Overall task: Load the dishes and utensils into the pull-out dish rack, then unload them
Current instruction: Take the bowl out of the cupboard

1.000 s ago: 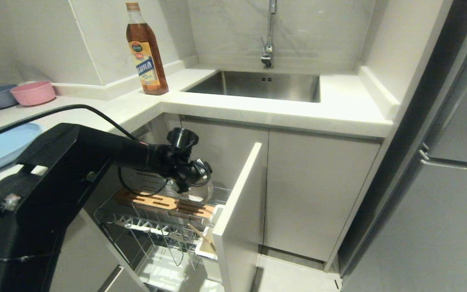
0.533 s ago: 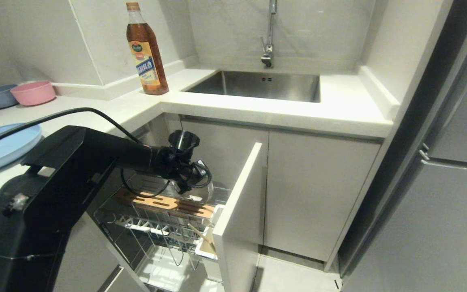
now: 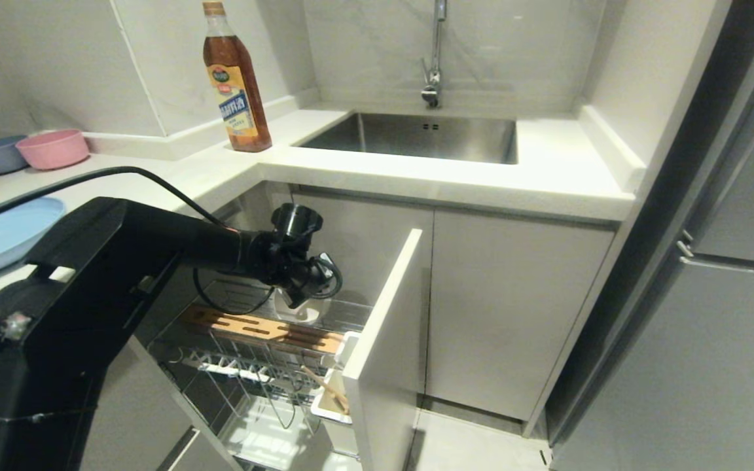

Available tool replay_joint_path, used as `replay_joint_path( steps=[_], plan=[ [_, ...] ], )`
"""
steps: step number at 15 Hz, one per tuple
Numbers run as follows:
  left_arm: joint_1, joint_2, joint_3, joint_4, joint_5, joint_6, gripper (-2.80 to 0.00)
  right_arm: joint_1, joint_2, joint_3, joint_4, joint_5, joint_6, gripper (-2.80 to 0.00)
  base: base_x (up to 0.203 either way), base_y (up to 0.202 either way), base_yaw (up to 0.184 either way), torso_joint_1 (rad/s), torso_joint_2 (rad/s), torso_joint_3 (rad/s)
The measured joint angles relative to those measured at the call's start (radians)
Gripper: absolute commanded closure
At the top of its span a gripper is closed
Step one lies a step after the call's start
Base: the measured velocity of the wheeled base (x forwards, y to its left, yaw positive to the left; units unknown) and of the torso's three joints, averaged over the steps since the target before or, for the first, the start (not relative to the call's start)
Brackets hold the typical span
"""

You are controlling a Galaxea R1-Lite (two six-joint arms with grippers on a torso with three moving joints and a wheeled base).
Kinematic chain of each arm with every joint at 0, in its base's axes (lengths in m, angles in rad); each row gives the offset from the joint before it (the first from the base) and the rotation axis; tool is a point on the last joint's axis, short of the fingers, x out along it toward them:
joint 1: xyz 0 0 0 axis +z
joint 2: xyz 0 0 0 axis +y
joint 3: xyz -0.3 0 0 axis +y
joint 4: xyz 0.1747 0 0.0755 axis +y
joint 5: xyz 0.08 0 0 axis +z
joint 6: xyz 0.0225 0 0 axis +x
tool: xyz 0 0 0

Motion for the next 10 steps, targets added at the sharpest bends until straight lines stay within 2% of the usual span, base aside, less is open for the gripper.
replay_joint_path(
  steps=[5,10],
  plan=[
    [-0.008,-0.049,0.016,0.006,0.009,-0.010,0.00,0.000,0.000,0.000,0.000,0.000,0.000,0.00,0.000,0.000,0.000,0.000,0.00,0.000],
    [-0.016,-0.188,0.051,0.013,0.029,-0.011,0.00,0.000,0.000,0.000,0.000,0.000,0.000,0.00,0.000,0.000,0.000,0.000,0.00,0.000]
  ],
)
